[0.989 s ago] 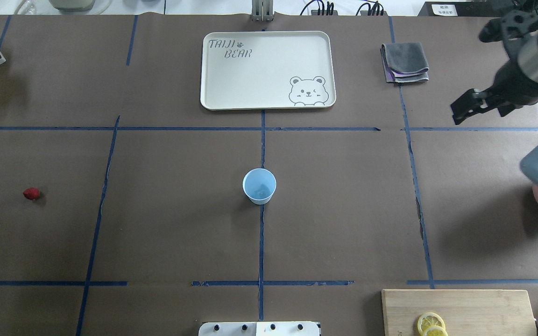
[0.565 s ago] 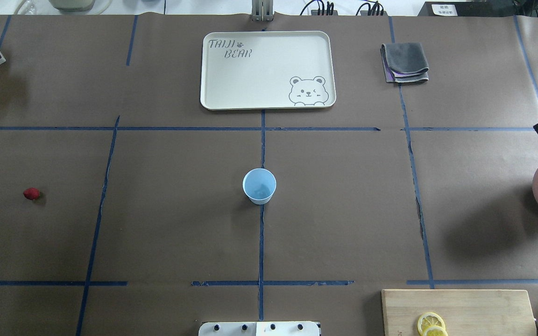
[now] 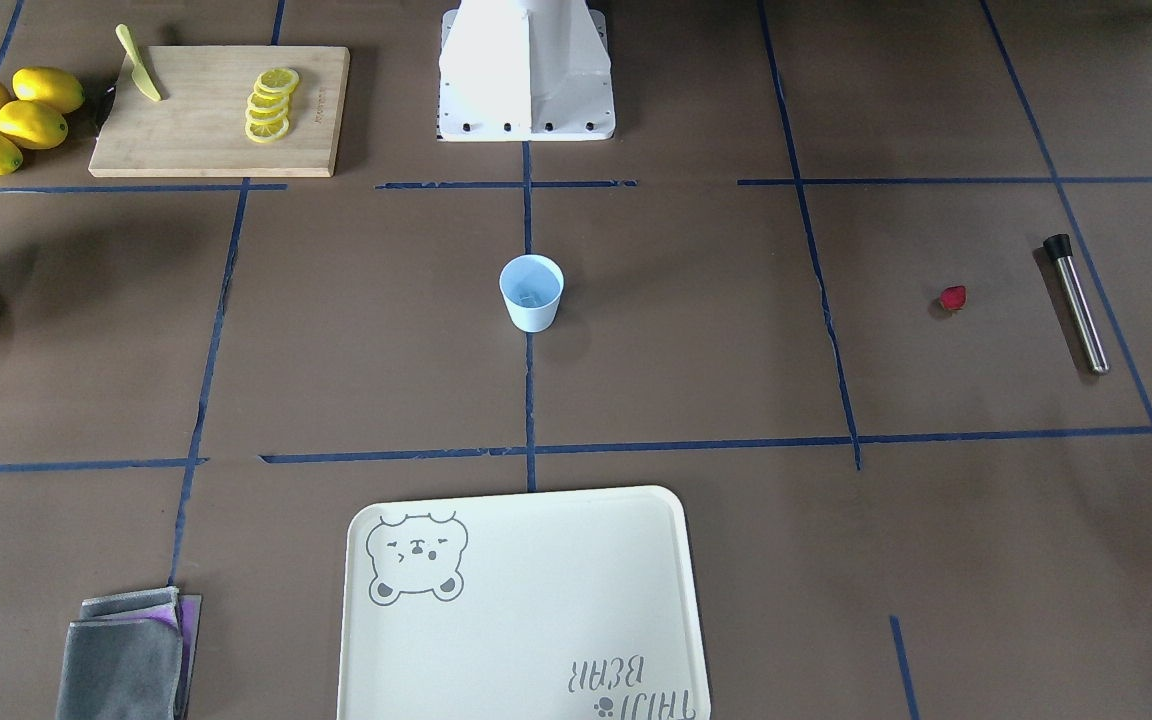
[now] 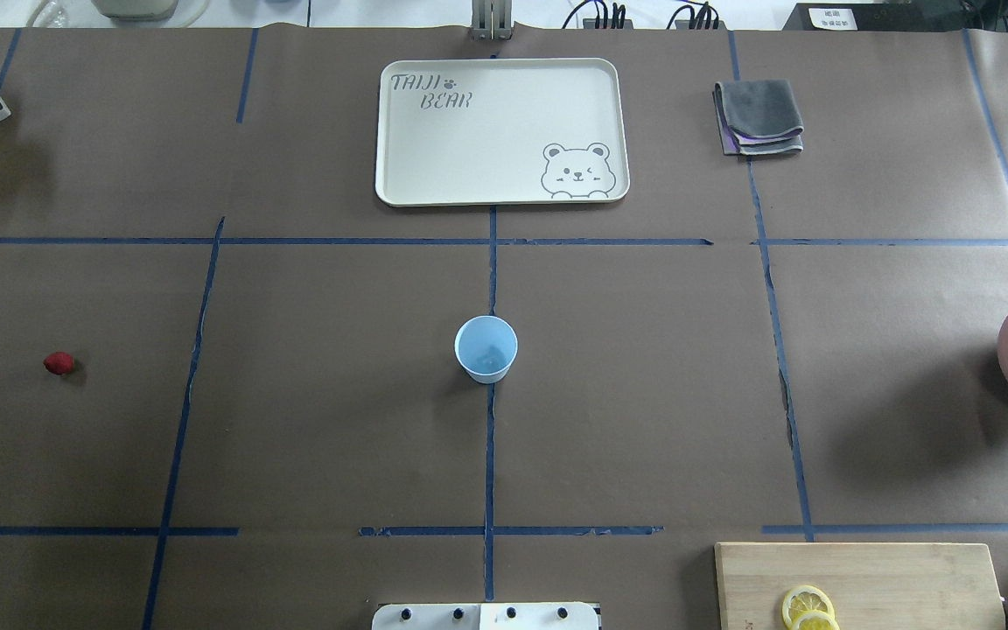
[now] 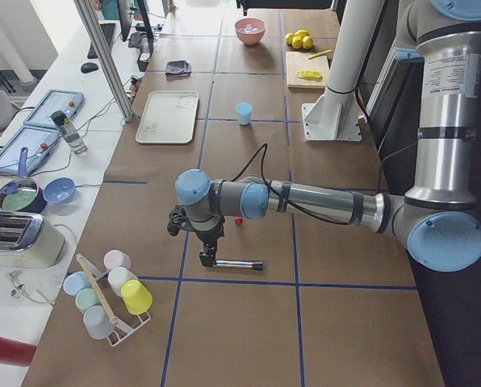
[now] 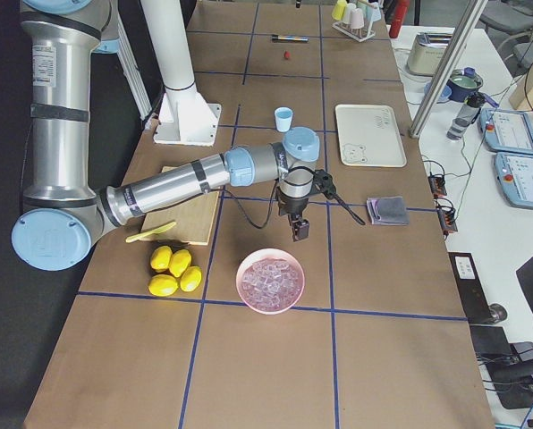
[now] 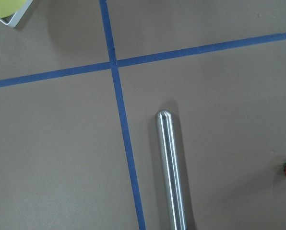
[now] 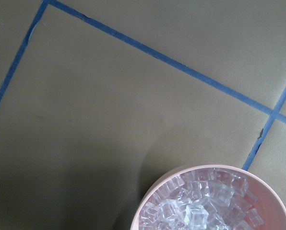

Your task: Mash ice and strawberries in cup

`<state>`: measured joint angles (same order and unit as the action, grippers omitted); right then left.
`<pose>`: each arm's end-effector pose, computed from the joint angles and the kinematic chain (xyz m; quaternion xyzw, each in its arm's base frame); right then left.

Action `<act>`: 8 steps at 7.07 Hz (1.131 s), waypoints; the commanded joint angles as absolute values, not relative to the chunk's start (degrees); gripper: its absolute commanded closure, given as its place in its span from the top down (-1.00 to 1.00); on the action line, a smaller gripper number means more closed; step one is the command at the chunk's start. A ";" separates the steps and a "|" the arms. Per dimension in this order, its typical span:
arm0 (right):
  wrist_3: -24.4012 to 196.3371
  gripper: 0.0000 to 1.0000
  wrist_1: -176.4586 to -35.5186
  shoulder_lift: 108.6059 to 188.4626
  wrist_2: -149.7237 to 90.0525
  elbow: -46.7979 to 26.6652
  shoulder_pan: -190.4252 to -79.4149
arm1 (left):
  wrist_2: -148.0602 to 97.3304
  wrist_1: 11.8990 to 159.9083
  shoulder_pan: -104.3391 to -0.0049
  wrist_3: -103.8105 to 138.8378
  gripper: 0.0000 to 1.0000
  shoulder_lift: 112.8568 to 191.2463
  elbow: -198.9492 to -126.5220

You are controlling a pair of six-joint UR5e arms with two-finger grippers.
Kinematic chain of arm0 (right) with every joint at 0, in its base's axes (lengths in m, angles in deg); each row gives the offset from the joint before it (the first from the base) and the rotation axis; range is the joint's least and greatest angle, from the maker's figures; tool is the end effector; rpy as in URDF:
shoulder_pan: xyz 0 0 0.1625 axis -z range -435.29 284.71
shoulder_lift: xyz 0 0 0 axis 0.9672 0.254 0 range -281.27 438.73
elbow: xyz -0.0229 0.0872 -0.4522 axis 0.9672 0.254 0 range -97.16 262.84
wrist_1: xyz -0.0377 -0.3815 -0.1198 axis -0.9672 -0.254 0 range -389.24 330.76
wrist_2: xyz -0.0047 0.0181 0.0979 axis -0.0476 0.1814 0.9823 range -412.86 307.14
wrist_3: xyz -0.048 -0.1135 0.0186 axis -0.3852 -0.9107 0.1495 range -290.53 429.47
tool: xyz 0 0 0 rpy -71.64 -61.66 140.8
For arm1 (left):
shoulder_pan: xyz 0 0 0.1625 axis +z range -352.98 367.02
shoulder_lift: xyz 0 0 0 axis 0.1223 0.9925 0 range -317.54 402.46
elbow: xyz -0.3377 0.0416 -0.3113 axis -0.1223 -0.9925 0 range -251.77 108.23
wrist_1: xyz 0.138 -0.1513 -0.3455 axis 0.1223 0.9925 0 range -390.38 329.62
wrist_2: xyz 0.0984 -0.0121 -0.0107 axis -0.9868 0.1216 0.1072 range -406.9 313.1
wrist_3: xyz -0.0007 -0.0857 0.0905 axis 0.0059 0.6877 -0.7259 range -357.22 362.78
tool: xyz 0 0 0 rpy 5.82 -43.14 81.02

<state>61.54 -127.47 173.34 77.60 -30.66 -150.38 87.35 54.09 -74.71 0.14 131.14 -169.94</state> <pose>-0.0617 -0.4356 0.5742 0.0661 -0.3489 -0.2164 0.9094 0.0214 -0.4692 0.6653 -0.0078 0.3766 0.0924 0.9217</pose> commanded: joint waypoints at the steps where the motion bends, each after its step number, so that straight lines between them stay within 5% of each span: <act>1: 59.19 0.91 -118.61 175.56 79.66 -23.29 -150.52 | 87.40 54.09 -74.71 0.15 1.00 131.14 -169.94; 8: 62.00 0.54 -113.09 174.80 81.97 -15.34 -150.00 | 87.40 54.09 -74.71 0.06 1.00 131.14 -170.03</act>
<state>61.99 -113.18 175.61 82.26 -16.53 -150.25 87.39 54.09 -74.71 0.06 131.14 -169.96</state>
